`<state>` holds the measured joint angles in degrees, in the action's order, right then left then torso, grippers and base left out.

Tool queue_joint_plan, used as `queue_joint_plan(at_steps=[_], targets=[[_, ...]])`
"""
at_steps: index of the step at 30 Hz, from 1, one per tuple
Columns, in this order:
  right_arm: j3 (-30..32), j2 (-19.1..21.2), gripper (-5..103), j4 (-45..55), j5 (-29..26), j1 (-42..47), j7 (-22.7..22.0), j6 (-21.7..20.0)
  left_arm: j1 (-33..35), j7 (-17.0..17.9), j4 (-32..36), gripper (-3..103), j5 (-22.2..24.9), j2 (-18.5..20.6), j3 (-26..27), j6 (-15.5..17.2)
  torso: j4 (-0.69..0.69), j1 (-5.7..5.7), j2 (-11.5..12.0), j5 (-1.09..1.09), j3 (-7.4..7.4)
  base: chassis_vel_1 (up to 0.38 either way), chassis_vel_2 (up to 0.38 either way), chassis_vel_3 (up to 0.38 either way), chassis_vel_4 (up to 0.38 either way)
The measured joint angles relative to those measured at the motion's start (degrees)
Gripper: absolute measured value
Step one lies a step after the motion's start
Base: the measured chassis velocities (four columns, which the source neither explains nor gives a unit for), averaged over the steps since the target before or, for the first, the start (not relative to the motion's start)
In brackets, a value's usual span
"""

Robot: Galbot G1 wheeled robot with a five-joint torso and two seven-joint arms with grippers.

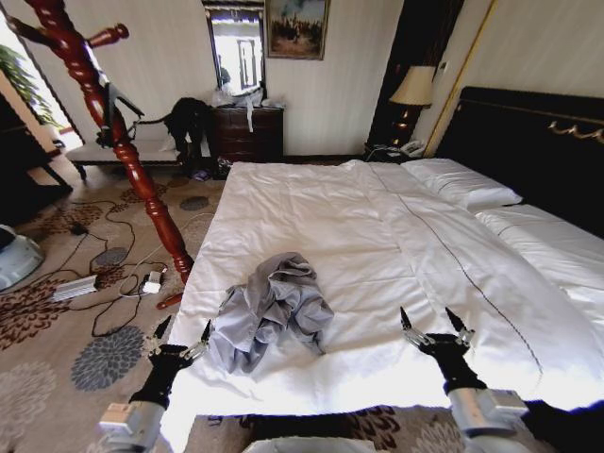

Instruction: Pick up the clothes from the bed and hang them on the clothes hanger.

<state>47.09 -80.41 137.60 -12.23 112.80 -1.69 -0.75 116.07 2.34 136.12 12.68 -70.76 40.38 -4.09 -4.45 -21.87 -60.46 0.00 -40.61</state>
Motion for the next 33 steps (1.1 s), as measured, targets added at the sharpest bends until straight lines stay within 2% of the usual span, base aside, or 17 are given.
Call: queue_joint_plan(at_steps=[2,4,7,10,13,15,17,20,22,25,27,33], targets=[[-0.76,-0.21,100,-0.27,0.86,0.13,-0.06,-0.01,-1.60,1.15,0.40,100,-1.13,1.97,-3.67,1.92,-0.02,0.00,0.00,0.00,0.00,0.000,0.000,0.000,0.000],[-1.01,-0.32,100,-0.32,1.11,0.15,-0.07,-0.01,-2.19,1.52,0.48,100,-1.35,2.50,-4.81,2.63,-0.02,0.00,0.00,-0.01,0.00,0.000,0.000,0.000,0.000],[-1.89,-0.72,100,-0.46,1.94,0.36,-0.20,-0.03,-5.22,3.80,0.55,100,-1.65,5.08,-9.98,6.96,-0.02,0.00,0.00,-0.01,0.00,0.000,0.000,0.000,0.000],[-2.42,-0.77,100,-0.71,2.26,0.41,-0.32,-0.03,-6.37,5.27,0.00,100,-1.60,6.37,-11.81,8.42,-0.02,-0.01,0.00,-0.01,0.00,0.000,0.000,0.000,0.000],[-4.70,-0.94,100,-1.66,3.34,0.44,-0.59,-0.20,-9.20,8.39,-1.71,100,-0.36,10.53,-14.88,10.41,-0.01,-0.01,0.00,-0.01,0.00,0.000,0.000,0.000,0.000],[-5.17,-1.02,100,-1.80,3.61,0.45,-0.59,-0.21,-9.94,8.92,-1.88,100,0.08,11.23,-15.46,10.80,-0.01,-0.01,0.00,-0.01,0.00,0.000,0.000,0.000,0.000],[-7.26,-1.43,100,-2.48,4.97,0.44,-0.60,-0.34,-14.81,11.26,-2.06,100,2.61,13.14,-18.37,12.97,-0.02,-0.01,0.00,0.00,-0.01,0.000,0.000,0.000,0.000],[-8.00,-1.43,100,-2.75,5.15,0.25,-0.60,-0.67,-17.58,12.34,-2.08,100,3.92,13.54,-20.40,14.11,-0.02,-0.01,0.00,-0.01,-0.01,0.000,0.000,0.000,0.000],[-8.26,-1.09,100,-3.02,5.15,0.12,-0.67,-1.08,-22.47,13.73,-2.77,100,4.61,14.08,-25.09,15.68,-0.02,-0.01,0.01,0.00,-0.01,0.000,0.000,0.000,0.000],[-7.92,-1.01,100,-3.04,5.08,0.25,-0.75,-1.13,-24.60,14.26,-3.73,100,4.71,14.59,-27.96,16.24,-0.02,-0.01,0.01,0.00,-0.01,0.000,0.000,0.000,0.000],[-7.37,-0.97,100,-3.12,4.88,0.28,-0.93,-1.17,-27.64,15.17,-5.82,100,4.13,15.31,-31.85,17.07,-0.01,-0.01,0.00,0.00,0.00,0.000,0.000,0.000,0.000],[-7.62,-1.05,100,-3.49,4.92,-0.04,-0.97,-1.51,-33.19,16.84,-10.34,99,1.22,15.24,-36.53,19.26,-0.03,-0.01,0.00,-0.02,-0.01,0.000,0.000,0.000,0.000]])
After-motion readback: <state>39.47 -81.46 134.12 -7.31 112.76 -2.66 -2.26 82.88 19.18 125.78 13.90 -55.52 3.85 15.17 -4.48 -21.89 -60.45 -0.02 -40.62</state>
